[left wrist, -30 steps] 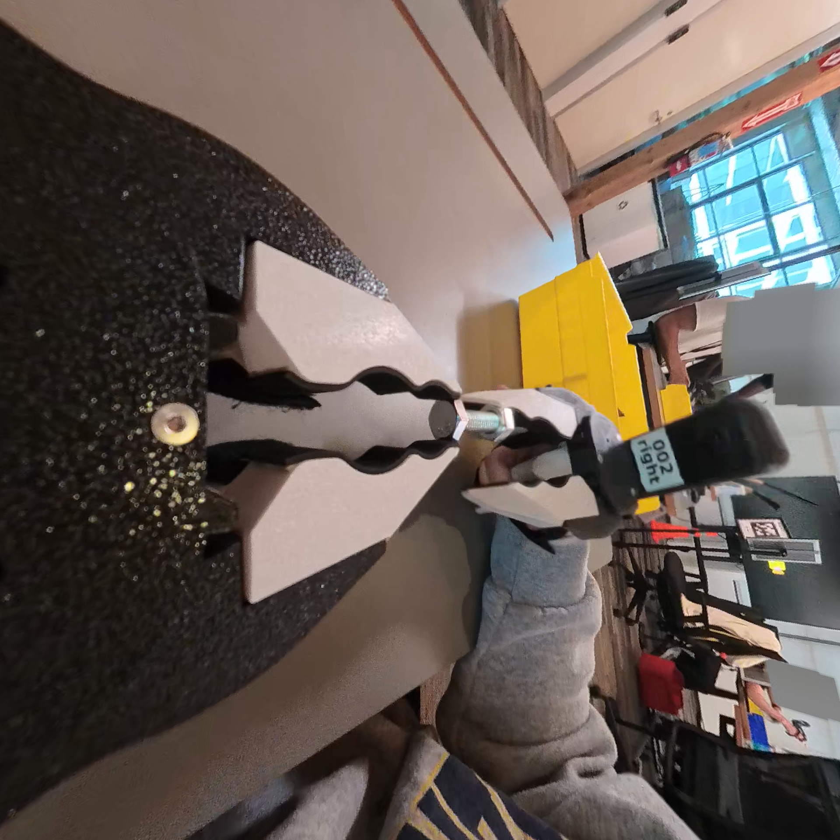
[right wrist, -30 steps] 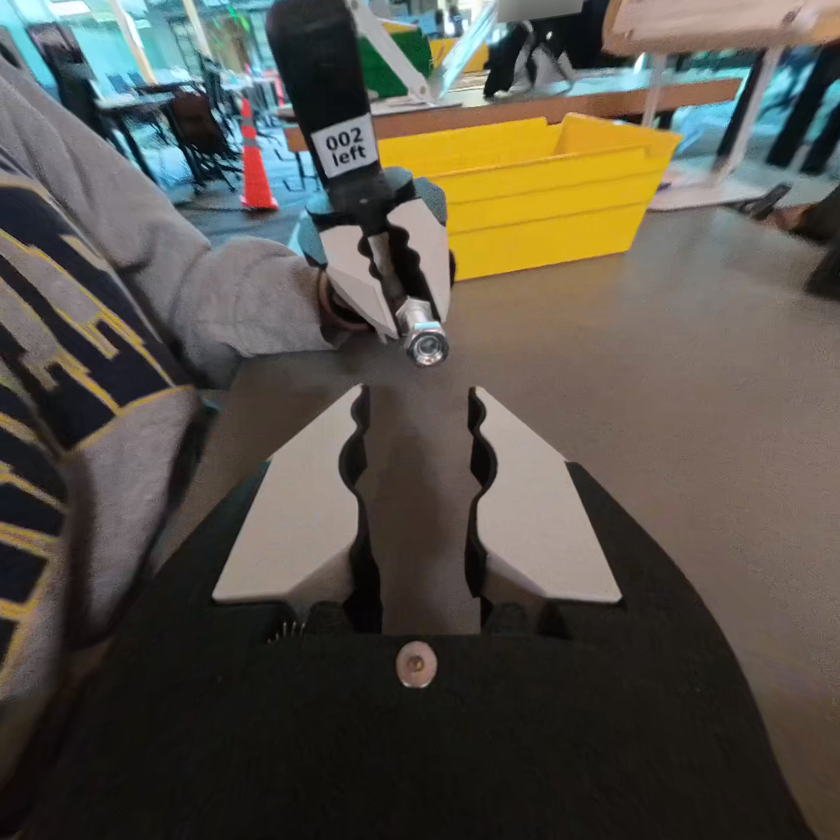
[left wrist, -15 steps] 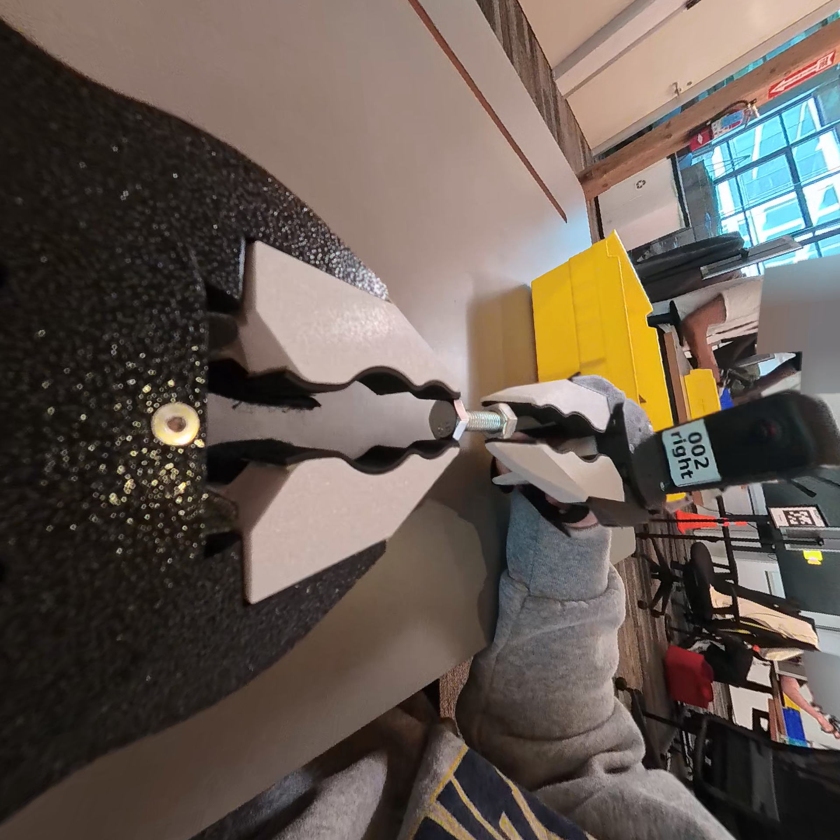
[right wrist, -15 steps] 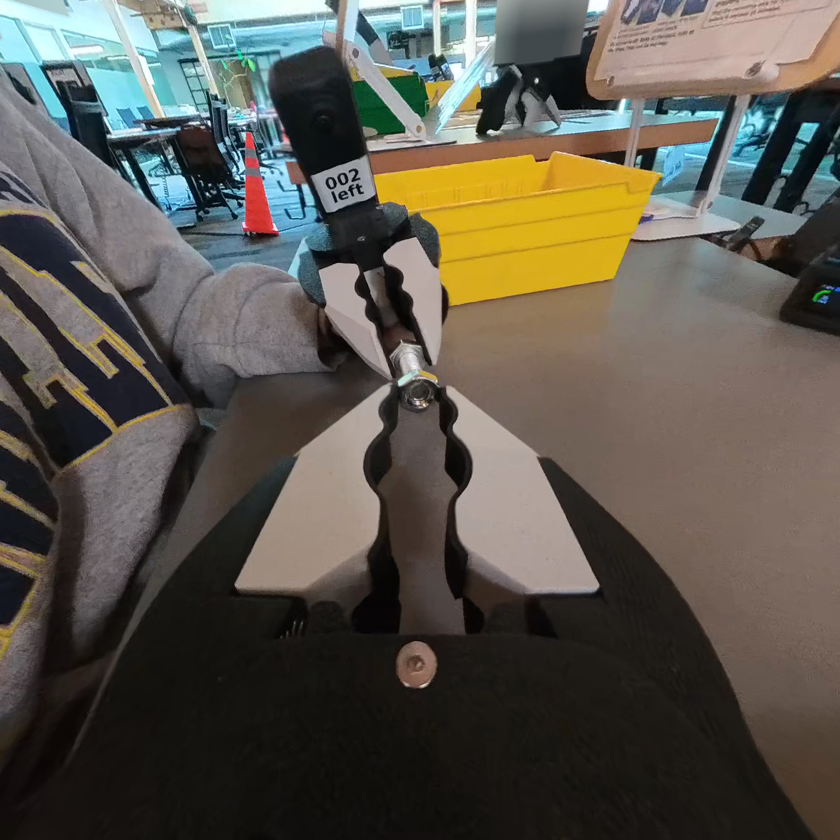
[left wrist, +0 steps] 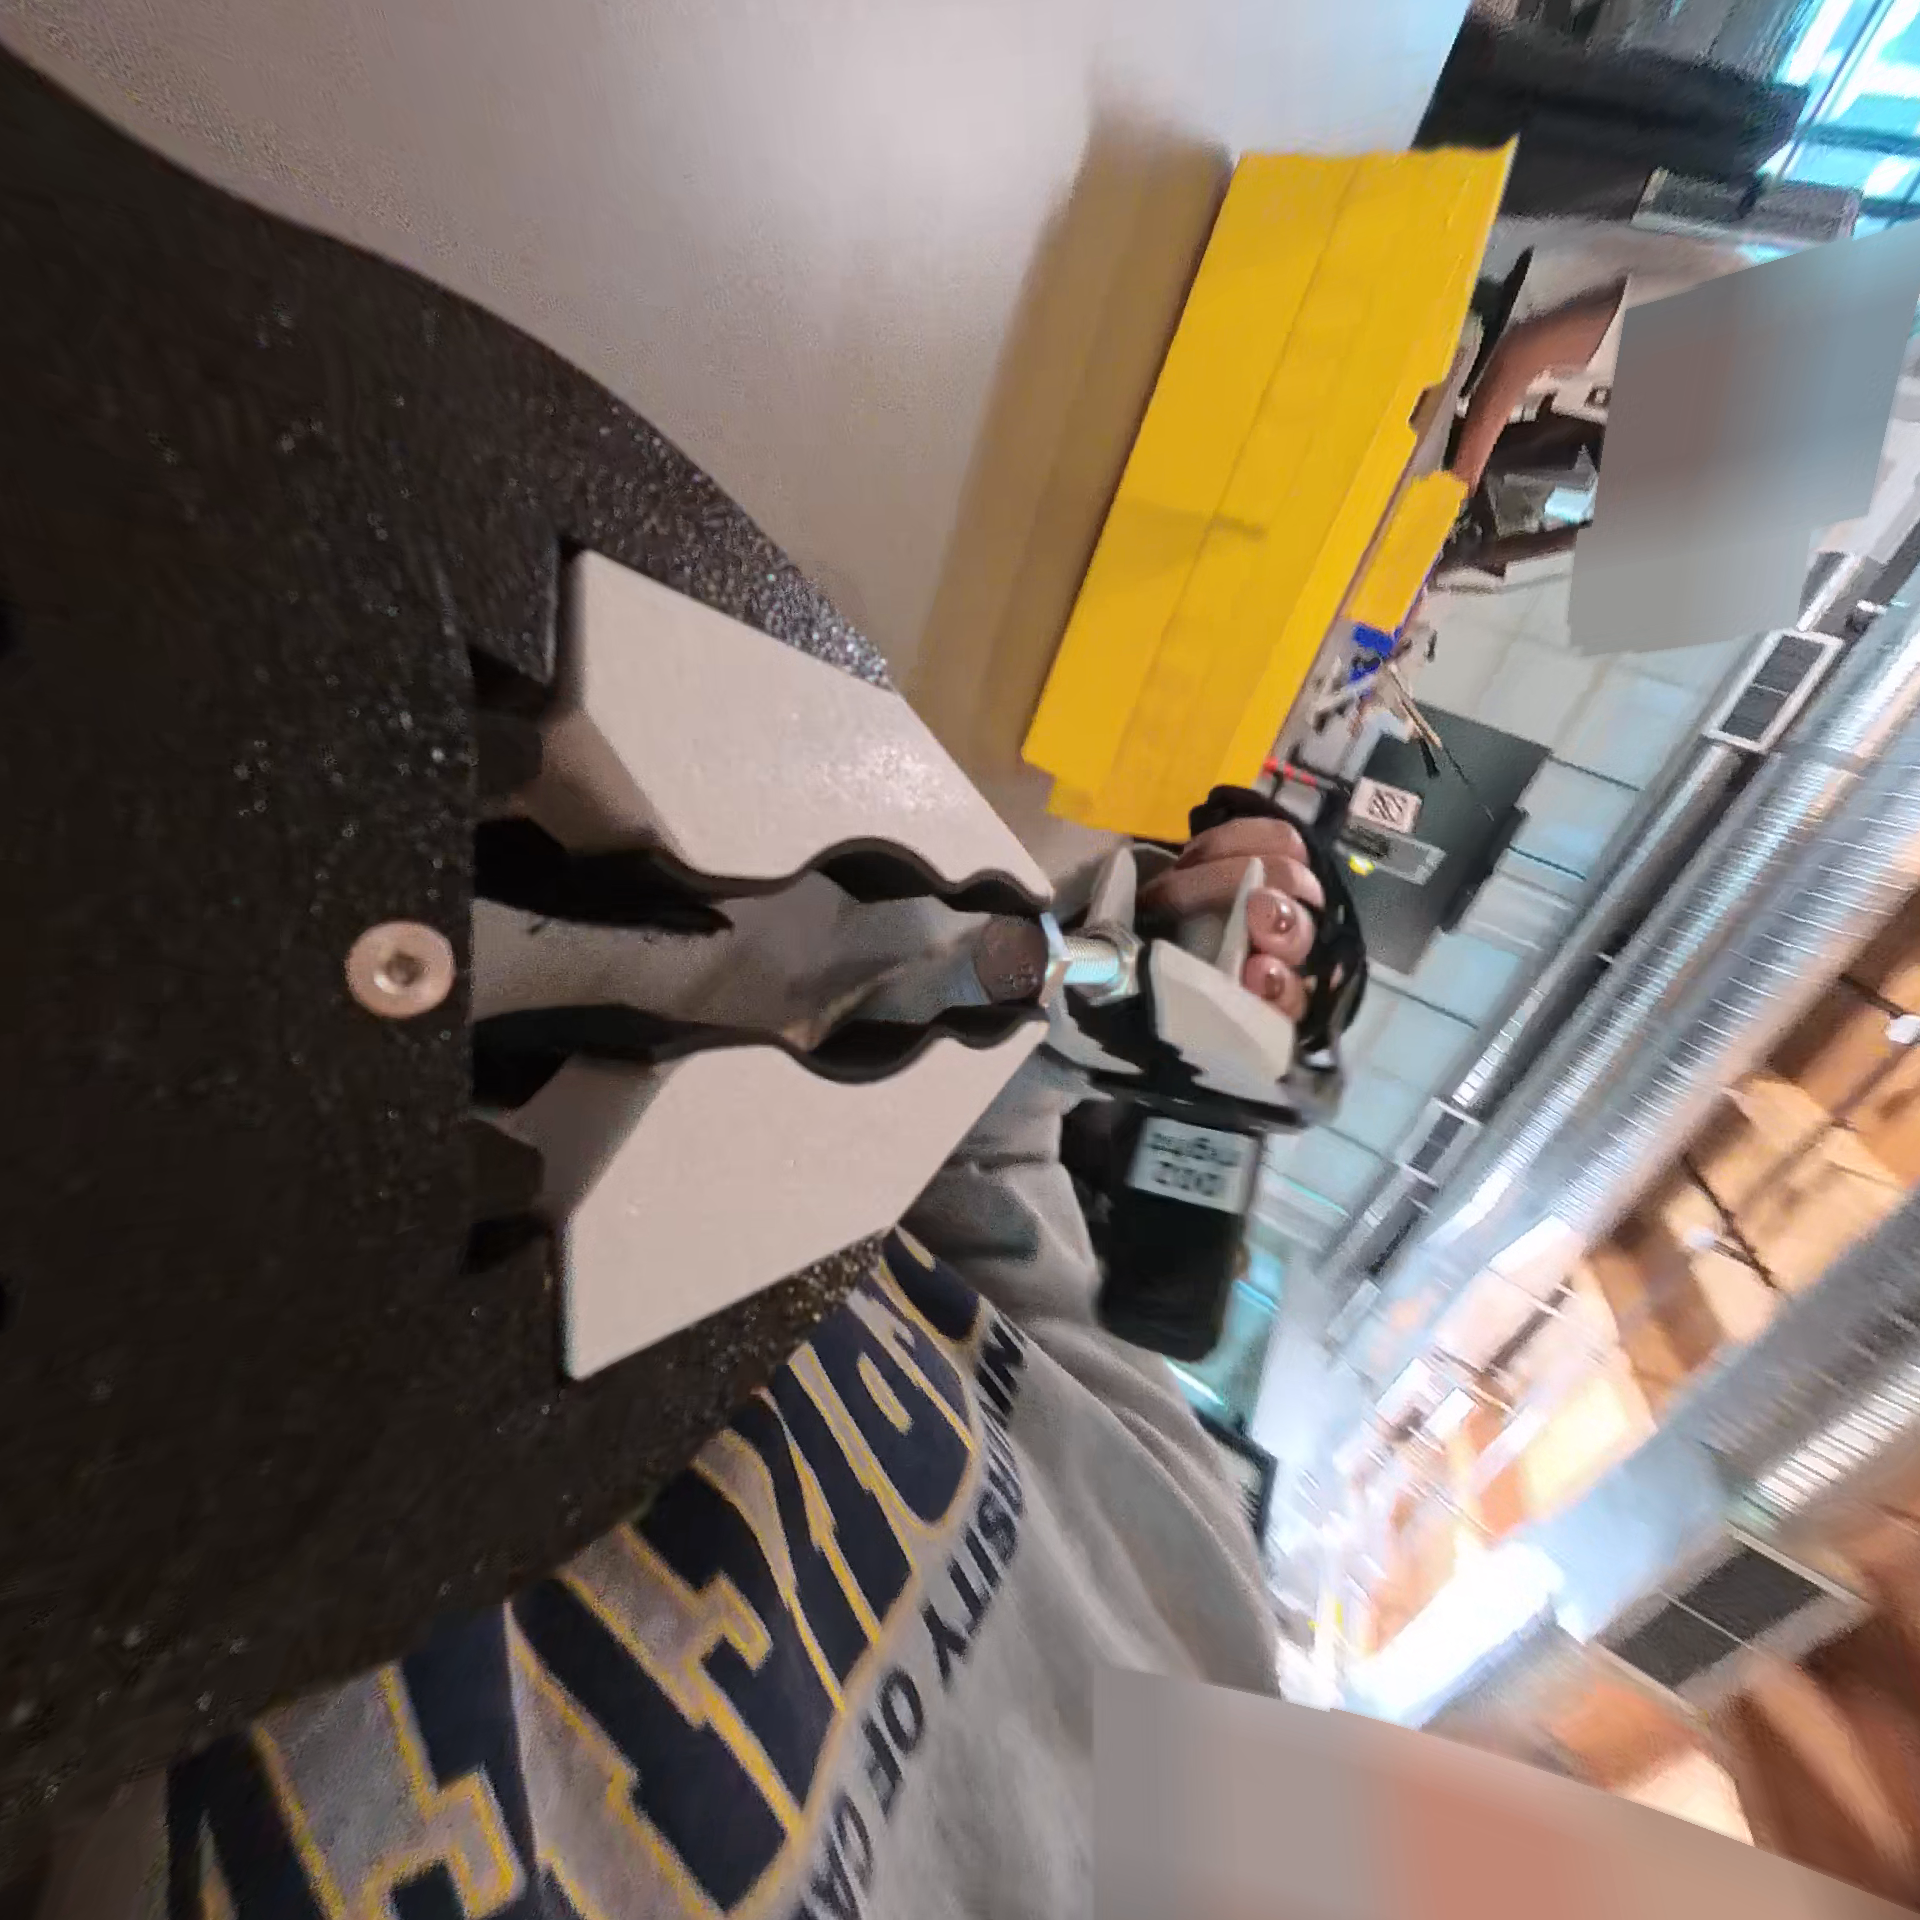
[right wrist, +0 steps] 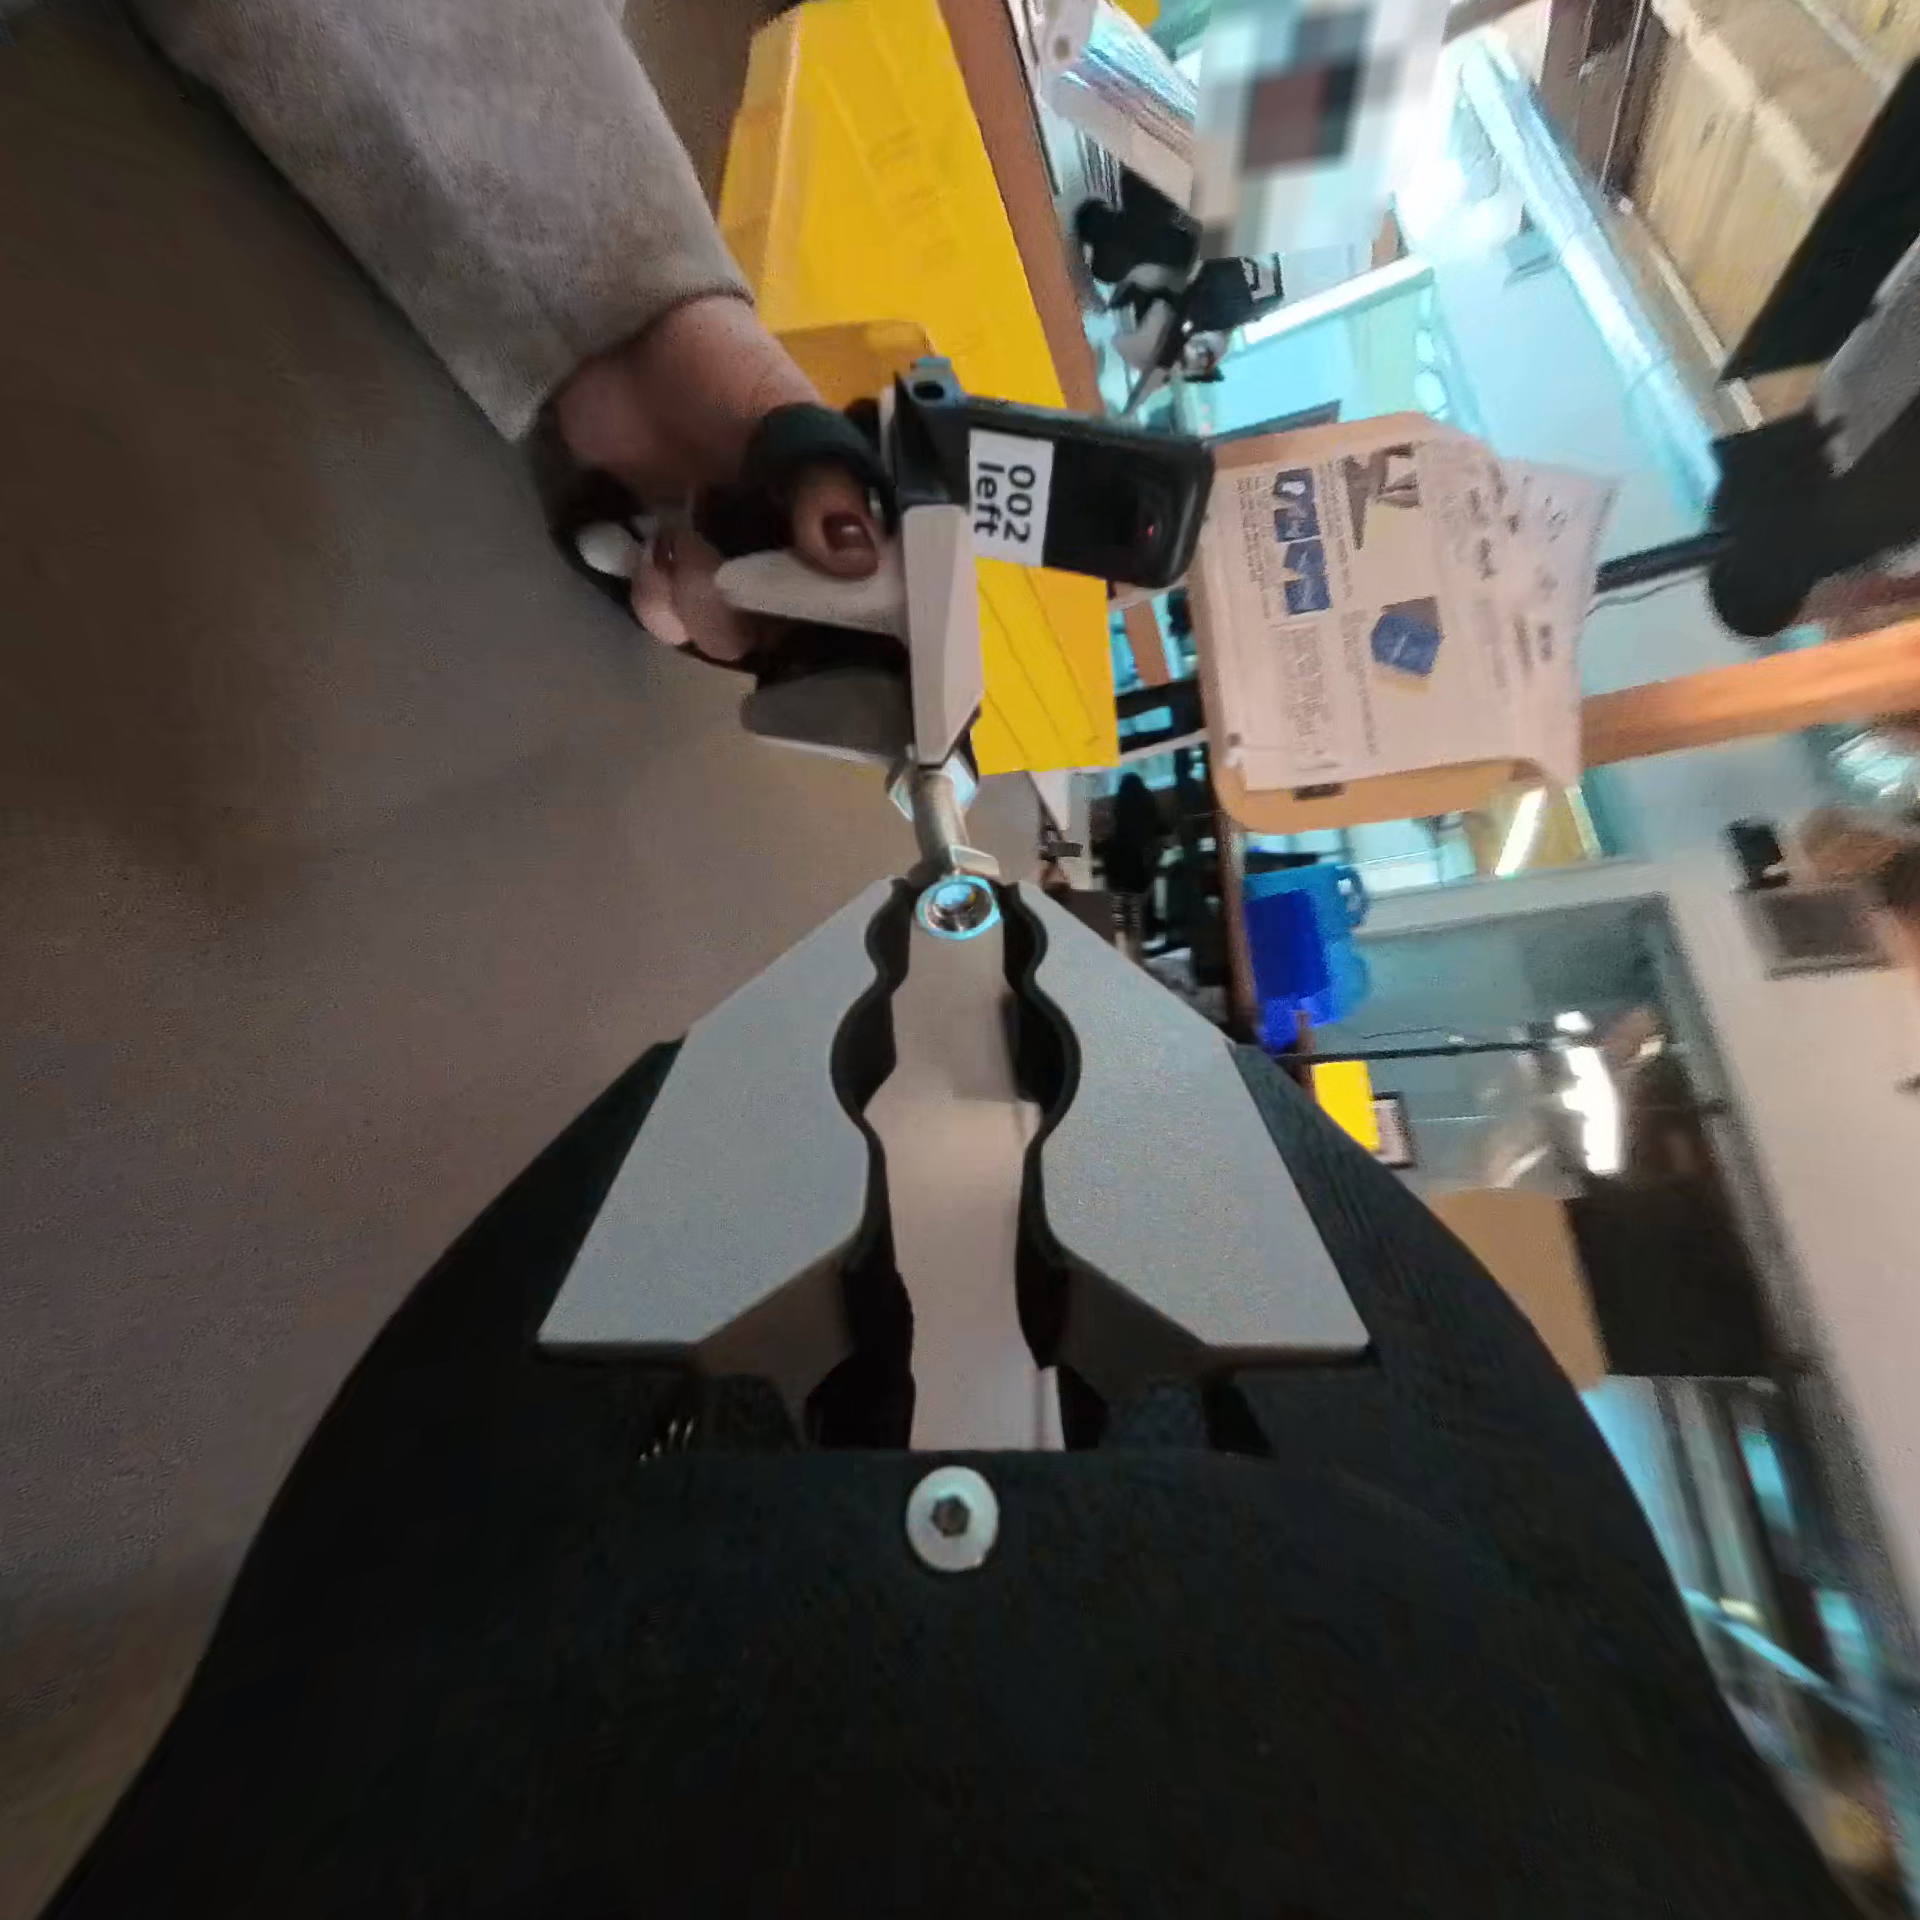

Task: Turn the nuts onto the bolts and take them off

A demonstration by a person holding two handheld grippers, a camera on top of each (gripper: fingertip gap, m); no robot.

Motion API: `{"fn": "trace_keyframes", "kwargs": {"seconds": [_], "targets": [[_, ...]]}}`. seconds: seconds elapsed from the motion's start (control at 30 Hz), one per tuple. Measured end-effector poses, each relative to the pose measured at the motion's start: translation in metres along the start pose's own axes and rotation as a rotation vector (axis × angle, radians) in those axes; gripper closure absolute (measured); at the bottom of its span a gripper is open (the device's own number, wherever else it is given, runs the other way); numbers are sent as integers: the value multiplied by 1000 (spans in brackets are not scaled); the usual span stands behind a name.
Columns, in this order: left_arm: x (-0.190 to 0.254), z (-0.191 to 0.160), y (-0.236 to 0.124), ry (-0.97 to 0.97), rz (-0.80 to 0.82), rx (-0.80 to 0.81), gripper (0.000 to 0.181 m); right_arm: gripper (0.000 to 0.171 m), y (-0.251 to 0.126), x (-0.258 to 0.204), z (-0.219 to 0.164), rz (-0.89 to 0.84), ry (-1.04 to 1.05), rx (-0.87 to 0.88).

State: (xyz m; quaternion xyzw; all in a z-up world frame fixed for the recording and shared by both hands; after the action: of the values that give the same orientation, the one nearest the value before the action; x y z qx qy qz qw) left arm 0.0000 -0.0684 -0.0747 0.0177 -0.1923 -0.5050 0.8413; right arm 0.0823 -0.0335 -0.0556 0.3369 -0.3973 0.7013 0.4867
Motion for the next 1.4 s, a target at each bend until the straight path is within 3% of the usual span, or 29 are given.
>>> {"fn": "trace_keyframes", "kwargs": {"seconds": [0.2, 0.27, 0.33, 0.5, 0.57, 0.73, 0.83, 0.9, 1.0, 1.07, 1.13, 1.33, 1.4], "targets": [[-2, 4, -5, -121, -49, 72, 167, 155, 6, -2, 5, -170, -678, -116], [-4, 3, -5, -90, -8, 68, 167, 154, 7, -2, 3, -189, -640, -112], [-3, 7, -5, 16, 39, 73, 167, 143, 3, 0, -2, -97, -208, -65], [2, 7, -2, 465, 223, -27, 167, 131, -3, 26, -21, 236, 1192, 127], [5, 5, 1, 610, 273, -68, 166, 128, -1, 29, -32, 358, 1596, 151], [5, 0, 4, 786, 348, -161, 166, 133, 2, 15, -35, 601, 1987, 141], [5, -4, 8, 815, 348, -195, 166, 136, 5, 10, -40, 624, 2057, 99], [5, -7, 8, 760, 331, -205, 166, 150, 5, 7, -36, 671, 2067, 90], [3, -9, 9, 626, 282, -190, 166, 155, 2, 4, -36, 637, 1883, 37], [3, -10, 10, 513, 227, -172, 166, 155, -2, 5, -31, 562, 1595, 27], [3, -10, 12, 424, 175, -162, 166, 155, -7, 5, -27, 433, 1157, -1], [7, -6, 11, 160, 31, -64, 166, 155, -13, -1, -4, -31, -499, -114], [8, -3, 10, 86, -14, -23, 166, 155, -13, -4, 3, -160, -898, -86]]}}
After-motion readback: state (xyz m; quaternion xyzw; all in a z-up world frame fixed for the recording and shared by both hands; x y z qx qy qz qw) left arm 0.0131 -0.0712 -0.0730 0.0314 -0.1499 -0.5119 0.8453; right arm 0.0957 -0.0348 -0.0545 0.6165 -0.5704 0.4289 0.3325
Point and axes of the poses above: each gripper's, where its closed fingertips meet, y out along the fingers, z out of its top, x = y × z across the jaws, the point moved 4 cm from there along -y, back along the fingers, and after that the axes turned 9 degrees about y, right-handed, at the moved point
